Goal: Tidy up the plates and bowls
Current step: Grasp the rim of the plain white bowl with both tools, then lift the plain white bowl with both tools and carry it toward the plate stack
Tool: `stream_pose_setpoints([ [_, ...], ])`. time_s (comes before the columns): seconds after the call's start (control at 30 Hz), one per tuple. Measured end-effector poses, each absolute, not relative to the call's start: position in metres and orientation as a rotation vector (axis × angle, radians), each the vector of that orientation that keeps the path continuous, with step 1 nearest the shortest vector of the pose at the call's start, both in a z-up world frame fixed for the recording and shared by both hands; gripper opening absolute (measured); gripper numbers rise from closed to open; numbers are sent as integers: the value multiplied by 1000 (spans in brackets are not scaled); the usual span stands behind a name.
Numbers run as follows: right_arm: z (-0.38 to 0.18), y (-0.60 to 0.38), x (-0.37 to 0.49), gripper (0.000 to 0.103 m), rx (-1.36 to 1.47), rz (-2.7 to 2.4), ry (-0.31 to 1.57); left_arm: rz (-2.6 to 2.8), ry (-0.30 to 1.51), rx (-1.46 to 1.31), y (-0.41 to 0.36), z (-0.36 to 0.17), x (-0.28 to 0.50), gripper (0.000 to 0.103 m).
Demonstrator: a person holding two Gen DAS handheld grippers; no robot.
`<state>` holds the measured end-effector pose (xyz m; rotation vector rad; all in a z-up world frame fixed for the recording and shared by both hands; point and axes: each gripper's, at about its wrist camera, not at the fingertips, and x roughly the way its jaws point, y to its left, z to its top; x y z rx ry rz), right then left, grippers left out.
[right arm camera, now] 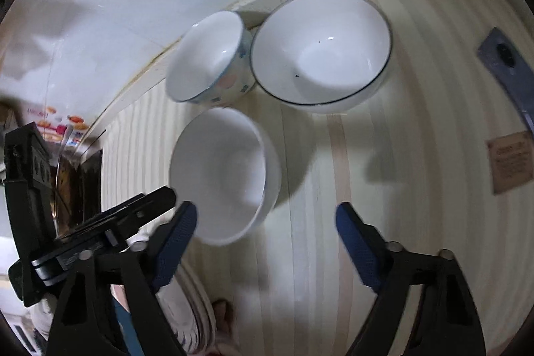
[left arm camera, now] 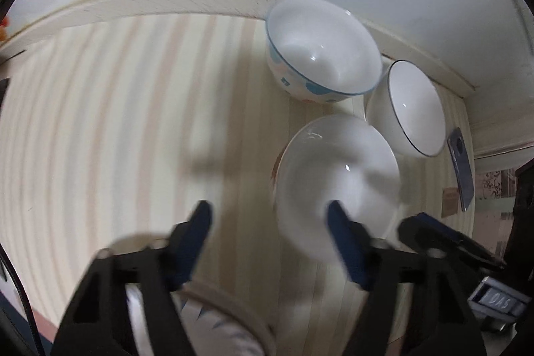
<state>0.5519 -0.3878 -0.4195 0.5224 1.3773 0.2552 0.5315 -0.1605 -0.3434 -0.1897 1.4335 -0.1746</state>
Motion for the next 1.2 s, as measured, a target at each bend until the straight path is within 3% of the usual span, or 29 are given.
stream_pose_setpoints([
  [0.03, -428, -387, 557, 68, 534, 260, 1389, -180, 1442, -190, -162, -348, 535, 44],
  [0.07, -434, -386, 560, 66, 546, 263, 1395, -190, 1448, -191, -165, -352, 540, 31],
  [0.1, -443, -385, 565, 57, 560, 273, 1401, -202, 1449, -194, -167, -356, 543, 26],
  [0.13, -447, -384, 567, 41, 567, 278, 1405, -209, 1449, -194, -170, -357, 545, 26],
  [0.2, -454, -380, 570, 22, 569, 283, 1410, -216, 1437, -171, -175, -358, 547, 23],
  [0.23, -457, -378, 571, 20, 553, 276, 1412, -214, 1429, -154, -178, -358, 547, 23],
  [0.57, -441, -374, 561, 20, 483, 285, 1388, -224, 1386, -94, -195, -342, 529, 22],
  [1.2, -385, -423, 442, 20, 422, 290, 1357, -335, 1402, -46, -234, -315, 422, 22],
])
